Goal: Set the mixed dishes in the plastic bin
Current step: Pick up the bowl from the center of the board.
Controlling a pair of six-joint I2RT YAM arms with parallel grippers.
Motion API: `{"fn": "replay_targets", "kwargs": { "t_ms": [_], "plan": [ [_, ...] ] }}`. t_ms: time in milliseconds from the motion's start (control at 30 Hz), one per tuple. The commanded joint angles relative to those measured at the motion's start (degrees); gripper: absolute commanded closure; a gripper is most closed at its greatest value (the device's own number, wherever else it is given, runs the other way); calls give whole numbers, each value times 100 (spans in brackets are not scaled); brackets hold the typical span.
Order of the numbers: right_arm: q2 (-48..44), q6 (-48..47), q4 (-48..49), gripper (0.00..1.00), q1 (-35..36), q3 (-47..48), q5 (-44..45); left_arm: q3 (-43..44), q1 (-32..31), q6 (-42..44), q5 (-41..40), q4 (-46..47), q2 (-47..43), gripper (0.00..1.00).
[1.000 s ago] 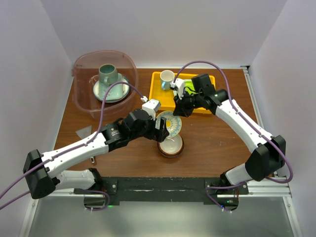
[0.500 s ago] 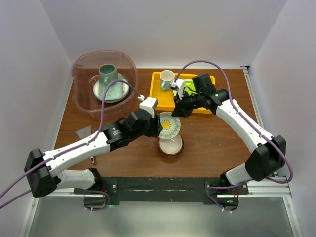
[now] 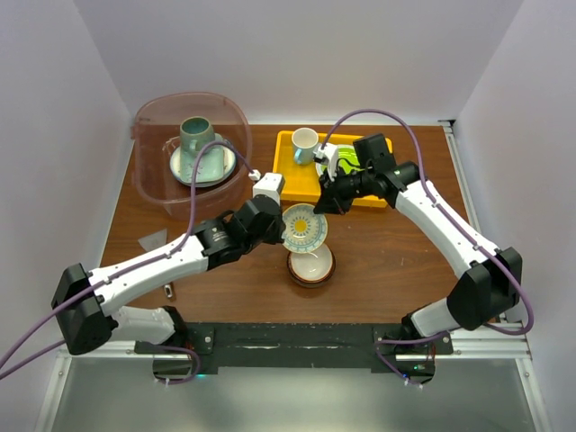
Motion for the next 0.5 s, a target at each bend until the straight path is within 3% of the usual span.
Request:
{"fn": "replay_targets", "kwargs": {
  "t_ms": [0, 133, 167, 233, 267, 467],
  "plan": [
    [-271, -28, 221, 100, 41, 237, -683, 166, -37, -73, -98, 189, -307, 100],
    [-332, -212, 107, 85, 41, 237, -876, -62, 121, -134, 60, 321, -597, 100],
    [-350, -273, 90, 75, 41, 246, -911, -107, 165, -143, 156, 365, -632, 100],
    [-394, -335, 19, 67, 33, 246, -990, -221, 280, -178, 227, 409, -772, 100],
    [-429, -396, 2, 57, 33, 246, -1017, -256, 315, -187, 288, 444, -817, 100],
    [-543, -643, -148, 26, -29, 255, -1114, -423, 649, -178, 490, 497, -1212, 100]
  ]
}}
